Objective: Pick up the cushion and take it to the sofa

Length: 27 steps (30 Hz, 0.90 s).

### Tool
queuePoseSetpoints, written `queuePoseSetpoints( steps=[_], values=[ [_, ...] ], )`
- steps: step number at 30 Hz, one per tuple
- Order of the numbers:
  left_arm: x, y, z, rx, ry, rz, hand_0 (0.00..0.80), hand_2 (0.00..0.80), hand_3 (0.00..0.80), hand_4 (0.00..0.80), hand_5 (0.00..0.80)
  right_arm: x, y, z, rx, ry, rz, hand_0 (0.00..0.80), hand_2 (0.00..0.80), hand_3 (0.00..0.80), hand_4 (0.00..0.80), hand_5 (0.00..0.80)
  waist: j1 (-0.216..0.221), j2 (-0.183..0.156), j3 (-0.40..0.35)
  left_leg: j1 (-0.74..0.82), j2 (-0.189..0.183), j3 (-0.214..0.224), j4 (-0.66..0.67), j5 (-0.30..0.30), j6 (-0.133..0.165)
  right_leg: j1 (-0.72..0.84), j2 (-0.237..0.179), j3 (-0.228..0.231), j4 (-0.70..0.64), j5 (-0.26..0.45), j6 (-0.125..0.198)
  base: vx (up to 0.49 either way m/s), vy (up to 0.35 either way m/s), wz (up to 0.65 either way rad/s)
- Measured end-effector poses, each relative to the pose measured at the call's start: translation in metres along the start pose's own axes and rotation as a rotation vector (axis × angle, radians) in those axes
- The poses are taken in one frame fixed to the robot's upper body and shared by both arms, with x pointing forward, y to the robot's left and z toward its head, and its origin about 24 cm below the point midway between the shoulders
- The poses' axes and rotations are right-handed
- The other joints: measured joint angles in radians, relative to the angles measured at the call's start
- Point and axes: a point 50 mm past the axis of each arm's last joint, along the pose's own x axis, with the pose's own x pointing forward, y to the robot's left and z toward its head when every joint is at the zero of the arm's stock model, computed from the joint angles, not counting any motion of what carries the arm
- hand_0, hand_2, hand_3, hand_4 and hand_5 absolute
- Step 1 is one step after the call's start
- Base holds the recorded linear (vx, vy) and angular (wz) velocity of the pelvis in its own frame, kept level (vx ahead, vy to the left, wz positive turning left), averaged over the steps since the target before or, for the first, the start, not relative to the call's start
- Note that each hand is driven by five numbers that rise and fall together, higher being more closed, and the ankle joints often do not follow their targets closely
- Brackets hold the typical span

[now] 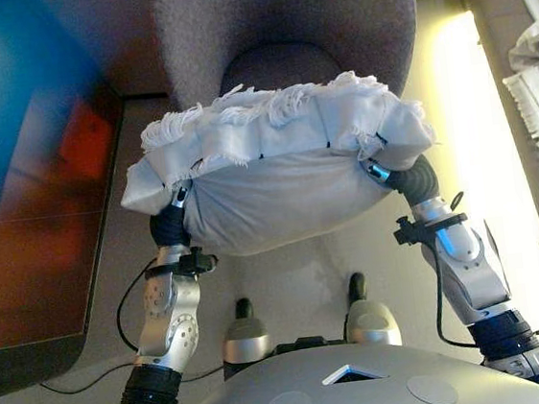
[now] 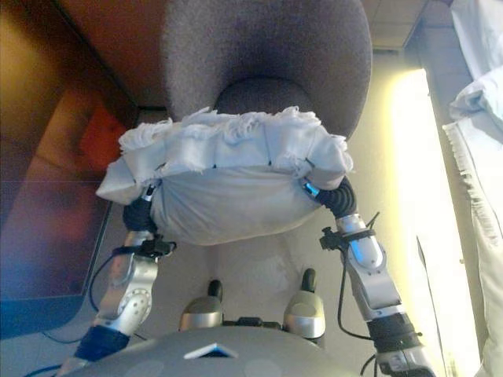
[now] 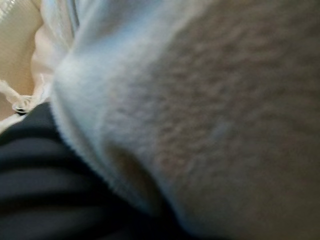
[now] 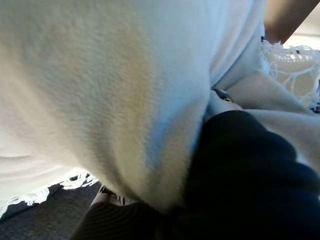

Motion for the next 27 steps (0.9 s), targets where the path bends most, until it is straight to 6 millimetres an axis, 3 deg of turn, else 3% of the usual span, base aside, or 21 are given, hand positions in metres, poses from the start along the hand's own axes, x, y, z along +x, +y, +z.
queuePoseSetpoints(
  steps=[7, 9, 10, 12, 15, 17, 18, 19, 20, 21, 22, 23, 24, 25, 27],
  values=[
    [0.0, 0.006, 0.004, 0.026, -0.004, 0.007, 0.8, 0.8, 0.8, 0.8, 0.8, -0.001, 0.008, -0.004, 0.017, 0.018, -0.001, 0.8, 0.8, 0.8, 0.8, 0.8, -0.001, -0.003, -0.048, 0.006, 0.029, 0.0, 0.001, 0.001, 0.002, 0.001, 0.027, 0.006, 0.001, 0.001, -0.018, 0.043, -0.155, -0.03],
    [0.0, 0.007, 0.004, 0.026, -0.005, 0.011, 0.8, 0.8, 0.8, 0.8, 0.8, -0.001, 0.009, -0.004, 0.016, 0.022, 0.005, 0.8, 0.8, 0.8, 0.8, 0.8, 0.0, -0.003, -0.049, 0.003, 0.041, 0.004, 0.021, -0.008, 0.018, -0.001, 0.042, 0.025, 0.005, -0.002, -0.026, 0.017, -0.174, -0.11],
    [-0.002, 0.009, 0.003, 0.027, 0.001, 0.017, 0.8, 0.8, 0.8, 0.8, 0.8, -0.001, 0.01, -0.005, 0.013, 0.026, 0.009, 0.8, 0.8, 0.8, 0.8, 0.8, 0.002, -0.004, -0.048, -0.001, 0.047, 0.013, 0.047, -0.02, 0.041, -0.007, 0.048, 0.034, 0.02, -0.01, -0.036, 0.006, -0.206, -0.22],
    [-0.005, 0.012, 0.002, 0.029, 0.007, 0.034, 0.8, 0.8, 0.8, 0.8, 0.8, -0.002, 0.011, -0.006, 0.005, 0.037, 0.025, 0.8, 0.8, 0.8, 0.8, 0.8, 0.001, -0.009, -0.043, -0.025, 0.055, 0.03, 0.132, -0.055, 0.118, -0.026, 0.059, 0.048, 0.072, -0.037, -0.05, 0.003, -0.248, -0.23],
    [-0.005, 0.014, 0.002, 0.027, 0.011, 0.032, 0.8, 0.8, 0.8, 0.8, 0.8, -0.002, 0.01, -0.006, 0.0, 0.038, 0.026, 0.8, 0.8, 0.8, 0.8, 0.8, -0.001, -0.045, -0.016, -0.103, 0.065, 0.082, 0.273, -0.018, 0.188, -0.115, 0.053, 0.046, 0.269, -0.14, -0.084, 0.069, -0.171, 0.09],
    [-0.005, 0.011, -0.002, 0.02, 0.024, 0.018, 0.8, 0.8, 0.8, 0.8, 0.8, -0.003, 0.008, -0.006, -0.009, 0.036, 0.018, 0.8, 0.8, 0.8, 0.8, 0.8, -0.019, -0.056, 0.001, -0.124, 0.081, 0.148, 0.285, 0.0, 0.26, -0.143, 0.042, 0.009, 0.357, -0.191, -0.107, 0.167, -0.071, 0.53],
    [-0.005, 0.007, -0.004, 0.012, 0.03, 0.006, 0.8, 0.8, 0.8, 0.8, 0.8, -0.003, 0.005, -0.005, -0.016, 0.032, 0.007, 0.8, 0.8, 0.8, 0.8, 0.8, -0.03, -0.066, 0.012, -0.135, 0.062, 0.159, 0.297, -0.022, 0.231, -0.156, 0.036, -0.003, 0.358, -0.195, -0.112, 0.238, -0.026, 0.29],
    [-0.006, 0.005, -0.006, 0.005, 0.036, -0.002, 0.8, 0.8, 0.8, 0.8, 0.8, -0.002, 0.002, -0.003, -0.028, 0.026, -0.002, 0.8, 0.8, 0.8, 0.8, 0.8, -0.023, -0.066, 0.017, -0.135, -0.012, 0.153, 0.319, -0.068, 0.17, -0.176, 0.024, 0.014, 0.349, -0.191, -0.11, 0.328, -0.003, -0.15],
    [-0.007, 0.002, -0.008, -0.013, 0.035, 0.003, 0.8, 0.8, 0.8, 0.8, 0.8, 0.0, -0.004, 0.001, -0.061, 0.014, 0.008, 0.8, 0.8, 0.8, 0.8, 0.8, 0.003, -0.007, 0.017, -0.132, -0.058, 0.117, 0.267, -0.136, 0.152, -0.189, 0.061, 0.026, 0.367, -0.202, -0.083, 0.334, 0.011, -0.74],
    [-0.006, 0.004, -0.004, -0.005, 0.02, 0.002, 0.8, 0.8, 0.8, 0.8, 0.8, 0.003, -0.001, 0.002, -0.049, 0.001, 0.009, 0.8, 0.8, 0.8, 0.8, 0.8, 0.038, -0.009, 0.031, -0.129, -0.051, 0.112, 0.257, -0.138, 0.124, -0.262, 0.076, 0.056, 0.582, -0.258, -0.126, 0.336, 0.024, -0.61],
    [-0.008, 0.006, -0.001, 0.006, 0.018, 0.006, 0.8, 0.8, 0.8, 0.8, 0.8, 0.001, 0.003, -0.001, -0.034, 0.015, 0.014, 0.8, 0.8, 0.8, 0.8, 0.8, 0.052, -0.028, 0.027, -0.127, -0.05, 0.132, 0.257, -0.131, 0.123, -0.26, 0.073, 0.054, 0.739, -0.352, -0.128, 0.393, 0.028, -0.26],
    [-0.009, 0.008, 0.004, 0.021, 0.009, 0.005, 0.8, 0.8, 0.8, 0.8, 0.8, 0.001, 0.007, -0.001, -0.027, 0.015, 0.021, 0.8, 0.8, 0.8, 0.8, 0.8, 0.053, -0.059, 0.036, -0.114, -0.063, 0.134, 0.283, -0.12, 0.109, -0.175, 0.067, 0.052, 0.718, -0.457, -0.141, 0.446, 0.03, 0.43],
    [-0.006, 0.006, 0.003, 0.012, 0.001, 0.011, 0.8, 0.8, 0.8, 0.8, 0.8, 0.003, 0.006, -0.002, -0.029, 0.012, 0.014, 0.8, 0.8, 0.8, 0.8, 0.8, 0.049, -0.052, 0.063, -0.159, -0.049, 0.119, 0.369, -0.129, 0.067, -0.082, 0.11, 0.097, 0.585, -0.499, -0.175, 0.456, 0.03, 0.76],
    [-0.006, 0.003, -0.001, -0.004, 0.013, 0.017, 0.8, 0.8, 0.8, 0.8, 0.8, 0.002, 0.004, -0.003, -0.027, 0.023, -0.011, 0.8, 0.8, 0.8, 0.8, 0.8, 0.05, -0.033, 0.072, -0.198, -0.056, 0.12, 0.369, -0.133, 0.06, -0.038, 0.129, 0.111, 0.516, -0.47, -0.177, 0.439, 0.038, 0.71],
    [-0.007, 0.001, -0.003, -0.017, 0.014, 0.023, 0.8, 0.8, 0.8, 0.8, 0.8, 0.002, 0.002, -0.002, -0.028, 0.015, -0.02, 0.8, 0.8, 0.8, 0.8, 0.8, 0.076, -0.037, 0.074, -0.248, -0.135, 0.133, 0.215, -0.096, 0.102, 0.004, 0.124, 0.145, 0.388, -0.398, -0.173, 0.573, 0.083, 0.26]
  ],
)
